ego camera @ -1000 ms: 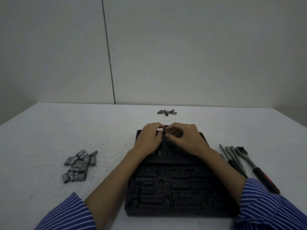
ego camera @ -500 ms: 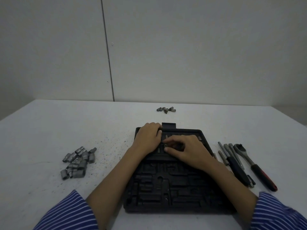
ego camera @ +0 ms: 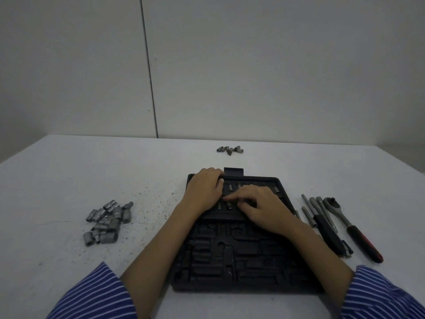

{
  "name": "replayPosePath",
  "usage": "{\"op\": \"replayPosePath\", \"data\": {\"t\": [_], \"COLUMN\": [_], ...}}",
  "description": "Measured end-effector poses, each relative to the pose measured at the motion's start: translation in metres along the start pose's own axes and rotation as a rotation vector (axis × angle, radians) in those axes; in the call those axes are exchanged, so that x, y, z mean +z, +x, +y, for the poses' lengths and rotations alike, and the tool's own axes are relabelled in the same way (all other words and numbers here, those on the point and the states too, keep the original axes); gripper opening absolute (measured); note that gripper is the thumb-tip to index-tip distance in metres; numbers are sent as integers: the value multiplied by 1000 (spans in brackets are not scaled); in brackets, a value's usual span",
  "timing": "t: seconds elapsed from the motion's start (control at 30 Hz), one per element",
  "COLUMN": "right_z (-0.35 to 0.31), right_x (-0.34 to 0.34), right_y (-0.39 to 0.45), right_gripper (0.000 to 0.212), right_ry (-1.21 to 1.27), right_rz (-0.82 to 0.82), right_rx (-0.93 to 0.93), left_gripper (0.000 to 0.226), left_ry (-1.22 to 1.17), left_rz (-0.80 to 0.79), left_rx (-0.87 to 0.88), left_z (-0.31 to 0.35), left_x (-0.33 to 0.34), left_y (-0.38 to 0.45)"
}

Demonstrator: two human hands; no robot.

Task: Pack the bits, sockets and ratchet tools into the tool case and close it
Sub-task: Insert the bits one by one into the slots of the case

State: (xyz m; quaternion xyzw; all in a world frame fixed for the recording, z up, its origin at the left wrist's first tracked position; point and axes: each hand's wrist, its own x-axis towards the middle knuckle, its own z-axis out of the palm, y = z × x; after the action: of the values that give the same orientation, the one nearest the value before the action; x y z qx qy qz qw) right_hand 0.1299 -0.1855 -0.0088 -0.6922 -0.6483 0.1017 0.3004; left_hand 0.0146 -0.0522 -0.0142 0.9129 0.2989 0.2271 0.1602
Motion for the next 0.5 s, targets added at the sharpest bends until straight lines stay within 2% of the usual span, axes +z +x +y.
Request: {"op": "replayPosePath", "data": {"t": [0.5], "right_z": [4], "right_x": [4], "right_y": [1], "right_gripper": [50], "right_ry": [31], "right_rz": [37], "right_rx": [4], "left_gripper": [33], "left_ry": [-10], "left_rz": [-9], "left_rx": [-2], "left_z": [-1], "left_x": [0], "left_y": [-2]}}
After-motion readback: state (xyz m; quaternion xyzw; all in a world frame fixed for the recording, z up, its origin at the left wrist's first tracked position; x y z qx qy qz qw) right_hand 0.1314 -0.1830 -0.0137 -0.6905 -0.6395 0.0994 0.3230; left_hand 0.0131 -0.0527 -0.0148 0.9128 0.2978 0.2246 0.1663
